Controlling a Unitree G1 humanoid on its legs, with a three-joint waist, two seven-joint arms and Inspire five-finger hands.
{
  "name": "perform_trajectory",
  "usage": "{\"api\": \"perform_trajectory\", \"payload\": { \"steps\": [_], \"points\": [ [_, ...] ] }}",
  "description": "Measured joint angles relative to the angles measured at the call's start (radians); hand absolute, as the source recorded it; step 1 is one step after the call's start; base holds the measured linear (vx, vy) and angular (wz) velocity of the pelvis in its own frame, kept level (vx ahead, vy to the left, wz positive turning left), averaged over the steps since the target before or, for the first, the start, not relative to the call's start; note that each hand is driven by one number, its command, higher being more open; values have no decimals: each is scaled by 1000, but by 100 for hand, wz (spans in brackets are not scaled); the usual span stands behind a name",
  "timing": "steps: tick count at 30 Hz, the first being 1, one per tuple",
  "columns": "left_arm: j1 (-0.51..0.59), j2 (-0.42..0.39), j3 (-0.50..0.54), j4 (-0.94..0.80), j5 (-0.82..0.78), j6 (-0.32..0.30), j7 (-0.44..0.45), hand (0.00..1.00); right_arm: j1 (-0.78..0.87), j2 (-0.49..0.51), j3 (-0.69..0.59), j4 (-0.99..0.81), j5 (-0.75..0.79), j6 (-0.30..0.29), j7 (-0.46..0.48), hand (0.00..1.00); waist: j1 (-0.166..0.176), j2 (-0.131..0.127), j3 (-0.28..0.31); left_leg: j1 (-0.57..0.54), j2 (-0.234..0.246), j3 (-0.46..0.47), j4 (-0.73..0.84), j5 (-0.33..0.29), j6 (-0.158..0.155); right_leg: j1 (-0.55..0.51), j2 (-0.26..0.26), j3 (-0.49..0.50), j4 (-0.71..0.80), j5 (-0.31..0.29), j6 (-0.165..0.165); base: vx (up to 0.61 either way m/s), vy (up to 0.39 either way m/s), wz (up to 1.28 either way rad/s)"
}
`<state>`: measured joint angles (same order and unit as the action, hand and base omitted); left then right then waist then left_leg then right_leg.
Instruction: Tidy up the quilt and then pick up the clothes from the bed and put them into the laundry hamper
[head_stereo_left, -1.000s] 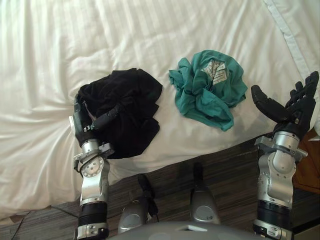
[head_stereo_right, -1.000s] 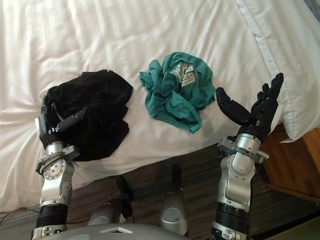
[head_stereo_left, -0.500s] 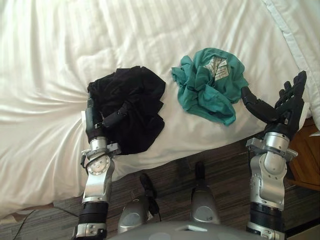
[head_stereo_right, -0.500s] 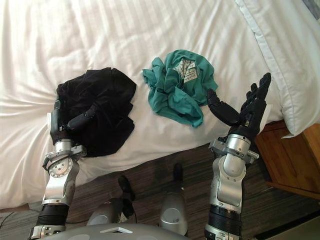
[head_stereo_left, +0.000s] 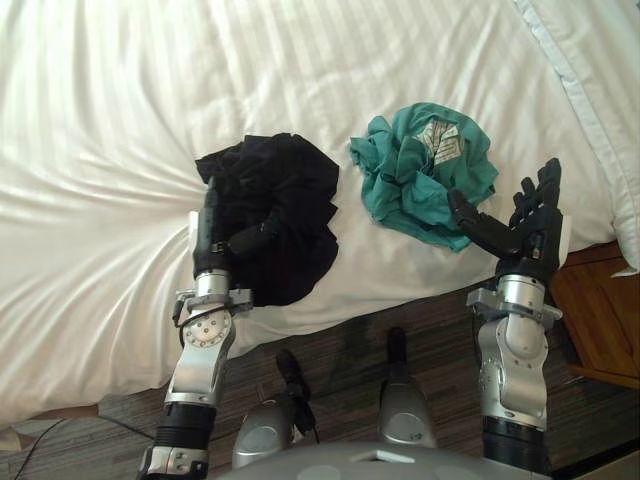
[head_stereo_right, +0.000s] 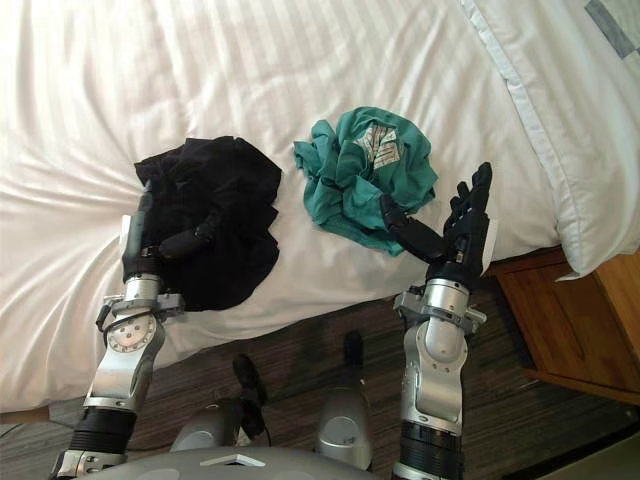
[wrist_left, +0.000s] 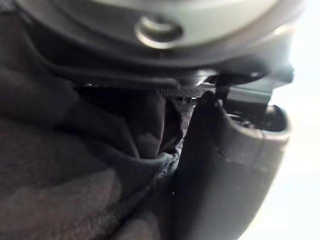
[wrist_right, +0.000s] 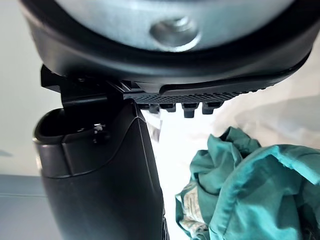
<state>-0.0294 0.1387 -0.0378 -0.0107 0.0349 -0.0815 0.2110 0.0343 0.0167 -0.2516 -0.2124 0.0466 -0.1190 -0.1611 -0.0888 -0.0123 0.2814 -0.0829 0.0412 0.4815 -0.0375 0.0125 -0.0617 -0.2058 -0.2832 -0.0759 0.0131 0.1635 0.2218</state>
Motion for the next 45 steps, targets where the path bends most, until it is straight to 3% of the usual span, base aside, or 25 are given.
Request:
{"api": "perform_trajectory", "payload": {
  "steps": [1,5,7,10,13,18,29,37,38,41,45],
  "points": [
    [0,0,-7,0,46,2,-3,0,7,1,14,0,-1,0,0,100,0,-8,-4,2,0,4,0,0,1,0,0,1,0,0,0,0,-28,-8],
    [-9,21,-102,-1,149,2,-55,0,30,19,32,1,-3,0,5,100,-4,-41,-26,5,-1,12,0,0,1,0,1,2,-5,0,0,3,-58,-8],
    [-29,21,-194,-1,229,2,-119,0,39,34,57,3,-3,0,7,100,-26,-72,-49,6,-4,25,0,-2,4,-2,0,6,-19,1,-1,5,-54,-16],
    [-76,11,-277,16,295,1,-184,0,51,34,68,3,-3,0,23,100,-52,-88,-61,8,-5,40,0,-3,5,-2,2,23,-36,6,-6,4,-64,-18],
    [-103,-16,-294,62,295,0,-212,0,70,33,66,3,-2,0,23,100,-61,-75,-68,15,-2,48,-1,-3,5,-2,7,27,-38,6,-6,2,-67,-15],
    [-96,-45,-275,130,294,0,-225,0,91,25,65,5,0,0,23,100,-78,-26,-95,22,5,52,-7,0,2,4,17,27,-49,6,-6,-10,-79,-6],
    [18,-63,-196,137,192,-9,-236,0,64,-44,101,116,-3,1,44,100,-77,-2,-110,21,8,3,-52,42,-7,30,25,-20,-67,1,-13,-36,-66,12],
    [157,-63,-121,91,-87,-31,-250,0,-71,-145,108,299,-40,14,45,100,-45,13,-107,-17,19,-67,-52,85,-3,32,34,-88,-53,-17,-42,-28,-44,29],
    [201,-63,-72,76,-197,-32,-270,0,-130,-189,115,357,-43,25,45,100,-20,36,-93,-52,25,-107,-52,106,-2,16,37,-124,-37,-28,-57,-40,-48,48],
    [209,-61,-65,70,-230,-32,-277,0,-177,-214,121,413,-45,33,44,100,5,36,-83,-66,29,-111,-51,114,-2,2,40,-124,-33,-29,-61,-21,-18,17],
    [223,-58,-64,62,-253,-50,-283,0,-256,-243,128,490,-74,40,40,100,5,34,-59,-86,36,-131,-52,123,1,-3,40,-140,-32,-30,-63,6,-12,11]
  ]
}}
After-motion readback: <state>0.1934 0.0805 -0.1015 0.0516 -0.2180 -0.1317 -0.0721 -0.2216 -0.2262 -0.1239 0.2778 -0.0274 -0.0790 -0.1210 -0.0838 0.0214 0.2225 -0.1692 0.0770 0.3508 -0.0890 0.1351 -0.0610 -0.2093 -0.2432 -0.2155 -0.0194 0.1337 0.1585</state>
